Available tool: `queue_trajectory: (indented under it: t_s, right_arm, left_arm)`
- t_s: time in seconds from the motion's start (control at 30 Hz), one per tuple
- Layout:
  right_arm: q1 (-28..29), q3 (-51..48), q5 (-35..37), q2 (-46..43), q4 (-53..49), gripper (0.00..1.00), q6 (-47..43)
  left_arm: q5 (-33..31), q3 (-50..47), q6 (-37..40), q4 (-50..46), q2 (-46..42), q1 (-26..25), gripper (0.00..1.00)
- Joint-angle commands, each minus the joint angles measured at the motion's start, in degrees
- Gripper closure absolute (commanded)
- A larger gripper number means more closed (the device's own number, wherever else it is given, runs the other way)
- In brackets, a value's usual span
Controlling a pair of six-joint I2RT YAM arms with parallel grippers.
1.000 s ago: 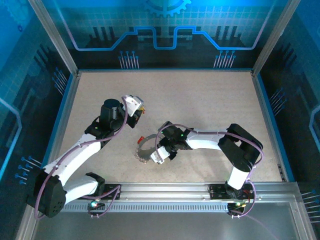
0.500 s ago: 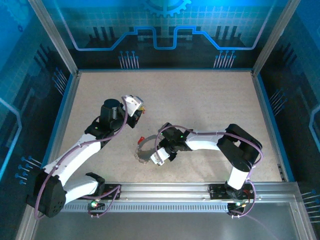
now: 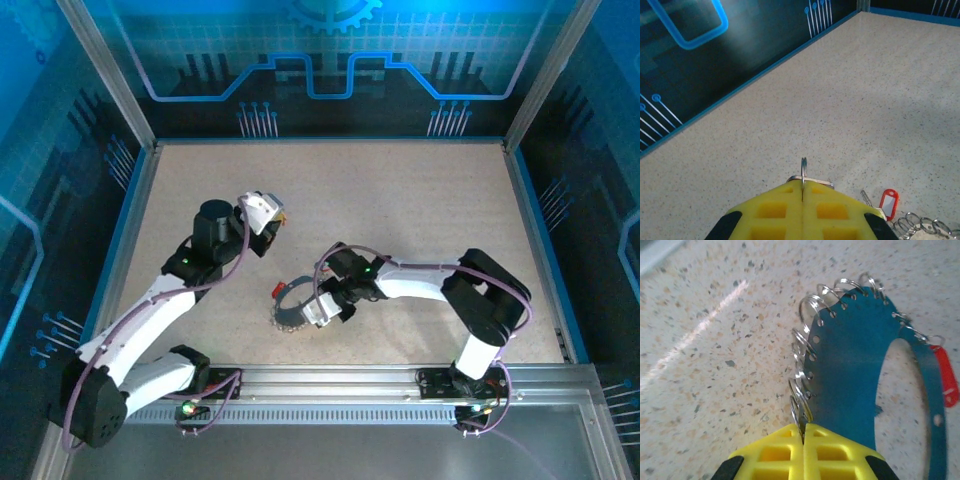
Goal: Put the keys on the keyring
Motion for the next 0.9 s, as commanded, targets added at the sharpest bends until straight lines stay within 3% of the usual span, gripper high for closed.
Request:
queue_trajectory:
  t_s: [0.0, 0.27, 0.43, 0.67, 0.87]
  right_arm:
    - [-2.54, 2.97, -7.85, -5.26, -6.73, 1.00, 4.45]
    - [-8.75, 8.20, -18.62, -9.60, -12.89, 1.00, 22.69]
    - [-13.42, 11.01, -25.46, -7.60, -15.86, 1.00, 35.17]
    - [-15.54, 6.91, -33.46, -6.11, -7.93, 1.00, 48.69]
    - [-16.33, 5.56, -37.49, -7.29, -4.53, 1.00, 51.96]
  left_arm:
    - [4.60, 0.40, 3.87, -1.59, -2.81, 0.47, 1.00]
    - [14.77, 6.46, 6.73, -12.88, -4.99, 0.47, 1.00]
    - [19.22, 7.28, 8.86, -18.00, -7.39, 0.47, 1.00]
    - [24.95, 4.47, 10.74, -20.49, -9.05, 0.38, 1.00]
    - [29.80, 4.42, 11.64, -20.65, -8.80, 0.33, 1.00]
